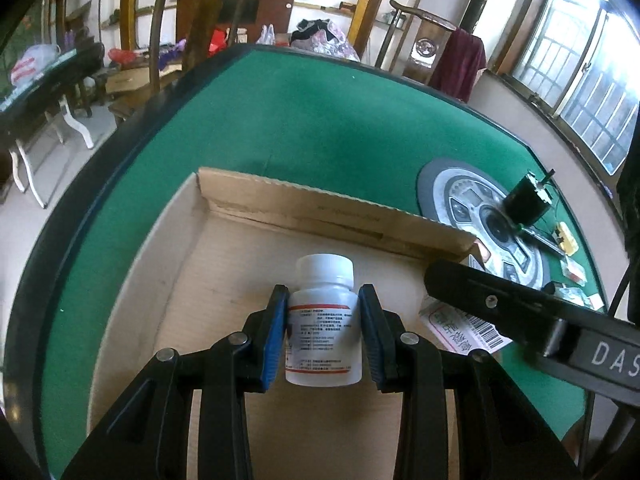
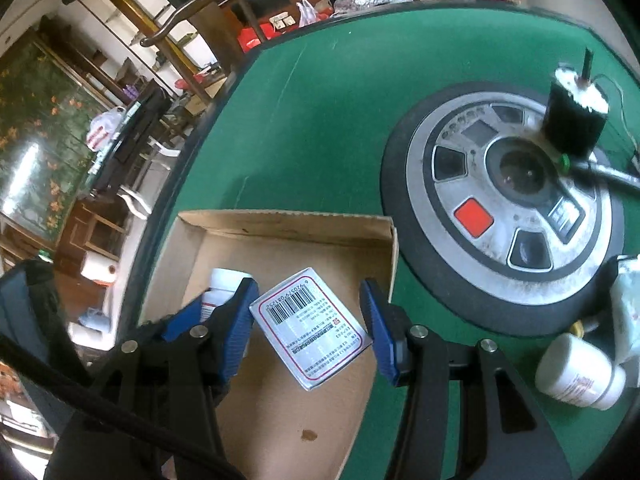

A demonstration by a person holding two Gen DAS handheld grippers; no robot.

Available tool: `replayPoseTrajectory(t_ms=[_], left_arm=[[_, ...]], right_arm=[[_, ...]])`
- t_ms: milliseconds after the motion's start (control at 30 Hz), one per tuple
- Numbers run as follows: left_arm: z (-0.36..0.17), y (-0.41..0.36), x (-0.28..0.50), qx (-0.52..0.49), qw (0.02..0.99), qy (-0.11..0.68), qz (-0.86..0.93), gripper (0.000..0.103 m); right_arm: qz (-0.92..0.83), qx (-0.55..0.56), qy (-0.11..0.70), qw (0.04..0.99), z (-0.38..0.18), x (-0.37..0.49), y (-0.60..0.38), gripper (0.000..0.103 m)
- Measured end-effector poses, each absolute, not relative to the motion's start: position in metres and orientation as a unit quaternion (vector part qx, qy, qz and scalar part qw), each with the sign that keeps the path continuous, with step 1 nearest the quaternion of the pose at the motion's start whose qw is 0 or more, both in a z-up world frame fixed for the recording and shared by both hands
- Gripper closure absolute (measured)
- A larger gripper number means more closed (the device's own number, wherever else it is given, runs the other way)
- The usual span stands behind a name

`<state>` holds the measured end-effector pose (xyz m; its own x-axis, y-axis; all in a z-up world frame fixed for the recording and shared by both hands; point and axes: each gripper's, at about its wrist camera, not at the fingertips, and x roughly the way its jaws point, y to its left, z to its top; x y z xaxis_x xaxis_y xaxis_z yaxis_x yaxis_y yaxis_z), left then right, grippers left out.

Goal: Organize objects
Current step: 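Carry the pill bottle and barcode box into the cardboard box and release both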

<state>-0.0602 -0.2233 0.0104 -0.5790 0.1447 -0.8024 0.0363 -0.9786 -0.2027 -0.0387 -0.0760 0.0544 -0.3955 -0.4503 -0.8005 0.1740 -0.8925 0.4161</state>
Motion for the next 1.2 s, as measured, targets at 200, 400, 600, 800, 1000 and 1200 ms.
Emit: replayPoseTrajectory(t_ms=[200,400,600,800,1000,1200], left_arm=[[0.017,-0.228,-0.058,-0.443,0.014,-0.095,0.891,0.072],[0.02,-0.232,-0.056,-0.442,0.008,-0.094,0.892,0.069],[0.022,-0.238,-0.053,-0.44,-0.004,-0.104,0.892,0.057],[0.032,-0.244,-0.048,-0.428,-0.012,-0.108,0.897,0.053],[0.041,-0.241,-0.041,-0.419,-0.012,-0.104,0.902,0.052],[0.054,-0.229,-0.029,-0.409,-0.014,-0.092,0.908,0.052]], right_arm=[[-0.835,0.508,-0.11,0.182,0.054,-0.036,-0.078,0.051],[-0.837,0.506,-0.109,0.177,0.054,-0.031,-0.074,0.051],[-0.83,0.512,-0.127,0.18,0.056,-0.03,-0.076,0.049],[-0.832,0.506,-0.134,0.181,0.064,-0.025,-0.074,0.045],[-0.838,0.497,-0.131,0.185,0.071,-0.016,-0.072,0.045],[-0.846,0.484,-0.129,0.186,0.08,-0.001,-0.065,0.045]])
